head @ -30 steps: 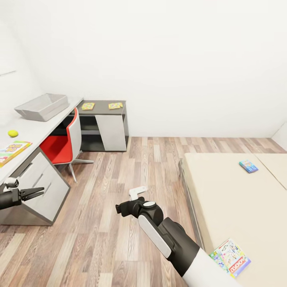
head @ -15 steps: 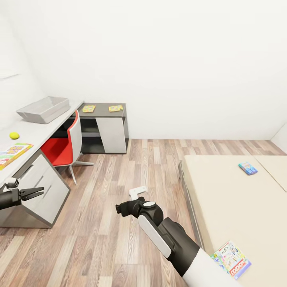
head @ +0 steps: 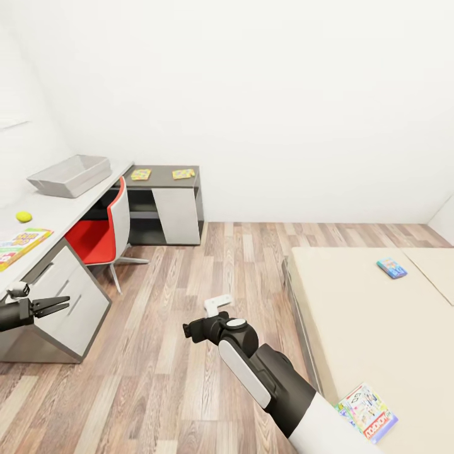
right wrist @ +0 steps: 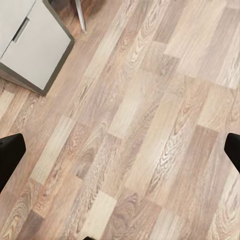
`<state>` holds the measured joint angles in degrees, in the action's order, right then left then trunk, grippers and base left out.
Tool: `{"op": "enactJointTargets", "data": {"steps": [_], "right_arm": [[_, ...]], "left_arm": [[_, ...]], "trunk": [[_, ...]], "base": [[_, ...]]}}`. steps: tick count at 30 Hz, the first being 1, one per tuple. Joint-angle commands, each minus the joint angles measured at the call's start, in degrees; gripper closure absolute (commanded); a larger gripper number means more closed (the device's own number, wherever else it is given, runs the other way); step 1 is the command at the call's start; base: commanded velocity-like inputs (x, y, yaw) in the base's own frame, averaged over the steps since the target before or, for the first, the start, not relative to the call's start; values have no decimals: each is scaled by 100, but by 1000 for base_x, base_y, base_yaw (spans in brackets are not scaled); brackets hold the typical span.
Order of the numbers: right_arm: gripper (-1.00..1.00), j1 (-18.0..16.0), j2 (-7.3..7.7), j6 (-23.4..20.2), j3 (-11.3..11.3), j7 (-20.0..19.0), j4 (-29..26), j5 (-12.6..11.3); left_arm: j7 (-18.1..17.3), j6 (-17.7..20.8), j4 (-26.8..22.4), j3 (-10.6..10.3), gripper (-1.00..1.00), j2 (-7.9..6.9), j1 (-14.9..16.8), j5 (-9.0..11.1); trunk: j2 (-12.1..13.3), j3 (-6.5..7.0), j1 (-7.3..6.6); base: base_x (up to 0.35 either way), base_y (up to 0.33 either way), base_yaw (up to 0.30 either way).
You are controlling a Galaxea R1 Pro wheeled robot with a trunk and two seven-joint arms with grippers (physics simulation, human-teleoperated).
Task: Put all the toys in the child's room - the three board games (two on the bed and one on the table), the two jigsaw puzzles on the table, and the tennis ball on the table - inside the toy box on the table in the child's room.
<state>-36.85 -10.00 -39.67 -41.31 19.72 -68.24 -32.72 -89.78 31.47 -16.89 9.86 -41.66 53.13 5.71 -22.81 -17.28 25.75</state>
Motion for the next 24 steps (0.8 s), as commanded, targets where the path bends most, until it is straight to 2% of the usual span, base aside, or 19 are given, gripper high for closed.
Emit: {"op": "enactJointTargets", "data": {"steps": [1,16,24], "right_arm": [[-100,-7,0,-5,-8,58,-5,-59],[-100,-7,0,256,-8,58,-13,-74],[-100,-9,0,280,-4,58,-8,-115]], "left_arm": [[-22,61,2,-2,-100,-1,5,0],[-22,61,2,-2,-100,-5,7,0],[-22,61,2,1,-100,-8,7,0]], "trunk": [[-11,-9,4],[-11,-3,4],[-11,-3,4]], "base": [[0,0,0],[0,8,-4],[0,207,-207]]}}
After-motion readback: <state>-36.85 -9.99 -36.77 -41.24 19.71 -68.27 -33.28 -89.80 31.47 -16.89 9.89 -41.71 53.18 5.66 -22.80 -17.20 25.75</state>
